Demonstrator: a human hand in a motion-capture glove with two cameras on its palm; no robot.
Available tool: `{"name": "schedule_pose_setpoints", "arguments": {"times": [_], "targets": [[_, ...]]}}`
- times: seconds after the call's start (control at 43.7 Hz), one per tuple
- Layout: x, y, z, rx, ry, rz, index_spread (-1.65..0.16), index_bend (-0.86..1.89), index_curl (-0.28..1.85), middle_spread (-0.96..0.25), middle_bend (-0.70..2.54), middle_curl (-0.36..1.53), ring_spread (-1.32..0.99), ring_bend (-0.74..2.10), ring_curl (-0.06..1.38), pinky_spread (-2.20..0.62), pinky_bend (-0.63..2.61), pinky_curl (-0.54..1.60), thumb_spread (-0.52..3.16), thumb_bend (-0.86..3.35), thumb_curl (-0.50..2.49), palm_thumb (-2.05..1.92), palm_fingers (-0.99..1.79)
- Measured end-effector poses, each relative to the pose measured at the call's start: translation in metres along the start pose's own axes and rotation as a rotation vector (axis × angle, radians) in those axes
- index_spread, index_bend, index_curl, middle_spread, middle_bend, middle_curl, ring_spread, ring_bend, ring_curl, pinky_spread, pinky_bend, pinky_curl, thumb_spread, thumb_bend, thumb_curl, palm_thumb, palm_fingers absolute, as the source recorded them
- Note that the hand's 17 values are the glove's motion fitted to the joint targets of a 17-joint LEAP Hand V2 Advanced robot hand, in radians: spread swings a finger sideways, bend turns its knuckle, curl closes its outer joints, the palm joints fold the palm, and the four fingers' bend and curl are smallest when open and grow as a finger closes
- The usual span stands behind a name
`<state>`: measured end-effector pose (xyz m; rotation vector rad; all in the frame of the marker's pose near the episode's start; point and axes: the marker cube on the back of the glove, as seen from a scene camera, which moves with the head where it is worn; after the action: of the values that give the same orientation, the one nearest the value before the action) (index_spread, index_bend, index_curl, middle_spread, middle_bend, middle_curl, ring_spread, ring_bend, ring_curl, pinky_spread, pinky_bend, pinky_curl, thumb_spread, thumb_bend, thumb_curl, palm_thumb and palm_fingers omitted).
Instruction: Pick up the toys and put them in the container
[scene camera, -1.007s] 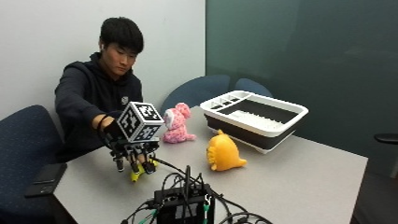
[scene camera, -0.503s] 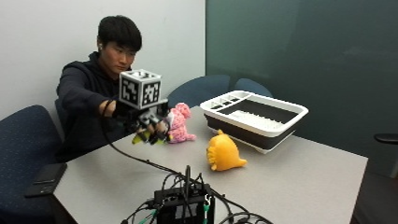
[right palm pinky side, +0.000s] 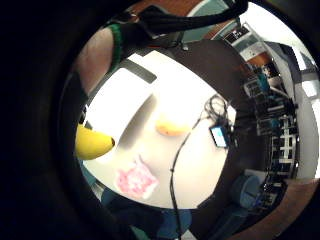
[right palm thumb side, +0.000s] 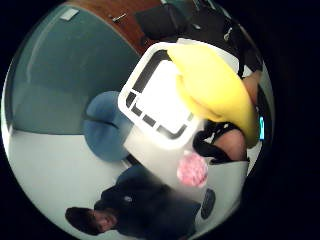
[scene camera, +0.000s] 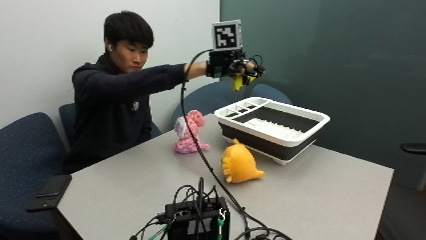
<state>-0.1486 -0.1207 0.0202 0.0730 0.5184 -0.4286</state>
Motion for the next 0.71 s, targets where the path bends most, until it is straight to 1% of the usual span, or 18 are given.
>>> {"name": "schedule_pose_setpoints", "arguments": {"times": [0.046, 0.092, 0.137, 0.16, 0.183, 0.275, 0.366, 0.458, 0.572, 0.664, 0.709], "targets": [[-0.036, -0.014, 0.011, -0.024, -0.05, 0.11, -0.16, 1.16, 0.71, -0.25, 0.65, 0.41, -0.17, 0.18, 0.03, 0.03, 0.44, 0.32, 1.29, 0.14, 0.5, 0.63, 0.2], [-0.052, -0.024, 0.026, -0.08, -0.018, 0.114, -0.17, 1.16, 0.71, -0.25, 0.64, 0.41, -0.18, 0.18, 0.04, 0.03, 0.45, 0.32, 1.32, 0.13, 0.49, 0.61, 0.2], [-0.059, -0.029, 0.038, -0.142, 0.024, 0.102, -0.18, 1.06, 0.68, -0.22, 0.53, 0.39, -0.15, 0.19, 0.05, 0.03, 0.52, 0.35, 1.35, 0.08, 0.45, 0.52, 0.05], [-0.06, -0.031, 0.043, -0.164, 0.03, 0.109, -0.19, 0.94, 0.66, -0.19, 0.44, 0.37, -0.13, 0.22, 0.07, 0.04, 0.6, 0.38, 1.32, 0.04, 0.43, 0.46, -0.08], [-0.059, -0.032, 0.046, -0.177, 0.038, 0.108, -0.2, 0.87, 0.65, -0.17, 0.39, 0.36, -0.12, 0.24, 0.08, 0.04, 0.64, 0.39, 1.31, 0.01, 0.41, 0.42, -0.15], [-0.044, -0.027, 0.049, -0.178, 0.055, 0.042, -0.22, 0.56, 0.56, -0.11, 0.27, 0.33, -0.09, 0.26, 0.1, 0.04, 0.73, 0.4, 1.25, -0.05, 0.38, 0.31, -0.23], [-0.031, -0.017, 0.041, -0.184, -0.051, 0.122, -0.25, 0.4, 0.49, -0.08, 0.18, 0.31, -0.06, 0.24, 0.11, 0.04, 0.73, 0.4, 1.21, -0.05, 0.36, 0.24, -0.21], [-0.007, 0.001, 0.03, -0.209, -0.076, 0.143, -0.27, 0.3, 0.45, -0.06, 0.14, 0.3, -0.05, 0.21, 0.12, 0.04, 0.72, 0.4, 1.19, -0.04, 0.35, 0.21, -0.19], [0.052, 0.018, 0.01, -0.242, -0.135, 0.292, -0.29, 0.21, 0.42, -0.04, 0.13, 0.28, -0.03, 0.18, 0.13, 0.04, 0.7, 0.39, 1.18, -0.03, 0.34, 0.19, -0.18], [0.057, 0.048, 0.01, -0.273, -0.049, 0.241, -0.3, 0.15, 0.4, -0.02, 0.1, 0.26, -0.03, 0.17, 0.14, 0.05, 0.7, 0.39, 1.17, -0.02, 0.34, 0.19, -0.21], [0.067, 0.059, 0.011, -0.282, -0.031, 0.243, -0.3, 0.14, 0.39, -0.02, 0.09, 0.25, -0.02, 0.17, 0.14, 0.05, 0.71, 0.39, 1.17, -0.02, 0.33, 0.19, -0.23]]}}
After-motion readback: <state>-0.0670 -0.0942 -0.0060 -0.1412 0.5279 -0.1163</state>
